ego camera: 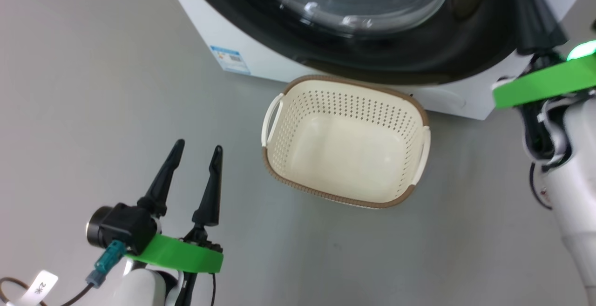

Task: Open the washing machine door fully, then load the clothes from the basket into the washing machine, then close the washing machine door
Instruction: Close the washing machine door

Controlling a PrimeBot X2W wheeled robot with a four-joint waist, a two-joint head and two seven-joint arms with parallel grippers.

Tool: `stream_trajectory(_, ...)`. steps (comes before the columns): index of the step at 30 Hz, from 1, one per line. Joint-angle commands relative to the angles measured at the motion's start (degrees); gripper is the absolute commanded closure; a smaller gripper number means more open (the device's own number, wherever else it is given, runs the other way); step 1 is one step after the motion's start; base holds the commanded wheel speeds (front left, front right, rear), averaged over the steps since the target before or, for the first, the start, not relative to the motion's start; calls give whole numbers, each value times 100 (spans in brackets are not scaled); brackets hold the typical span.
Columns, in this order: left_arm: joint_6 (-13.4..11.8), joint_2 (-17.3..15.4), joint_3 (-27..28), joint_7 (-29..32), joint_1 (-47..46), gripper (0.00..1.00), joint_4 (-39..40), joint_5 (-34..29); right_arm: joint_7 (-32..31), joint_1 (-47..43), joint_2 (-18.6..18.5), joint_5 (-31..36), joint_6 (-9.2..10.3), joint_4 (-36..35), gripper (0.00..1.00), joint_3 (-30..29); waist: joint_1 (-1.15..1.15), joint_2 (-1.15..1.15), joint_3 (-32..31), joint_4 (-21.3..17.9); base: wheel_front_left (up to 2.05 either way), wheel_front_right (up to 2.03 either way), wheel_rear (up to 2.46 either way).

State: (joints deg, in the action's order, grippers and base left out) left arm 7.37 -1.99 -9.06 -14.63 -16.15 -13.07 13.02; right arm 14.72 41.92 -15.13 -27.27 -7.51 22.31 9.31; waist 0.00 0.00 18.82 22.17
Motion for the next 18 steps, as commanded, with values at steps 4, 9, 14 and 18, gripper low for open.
stream_trajectory(4, 12, -91, 87, -37, -198, 0, 247, 189, 28, 349, 10, 114, 2, 55, 100, -257, 0, 0, 300, 227, 0, 0, 0)
stream_trajectory(9, 12, -90, -11, -37, -283, 0, 265, 294, 28, 614, 75, 166, 2, 160, 100, -498, 0, 0, 430, 312, 0, 0, 0)
stream_trajectory(14, 12, -89, -101, -37, -379, 0, 257, 322, 28, 882, 101, 174, 2, 267, 100, -695, 0, 0, 567, 397, 0, 0, 0)
stream_trajectory(18, 12, -89, -103, -37, -431, 0, 242, 314, 28, 961, 156, 226, 2, 280, 100, -700, 0, 0, 623, 403, 0, 0, 0)
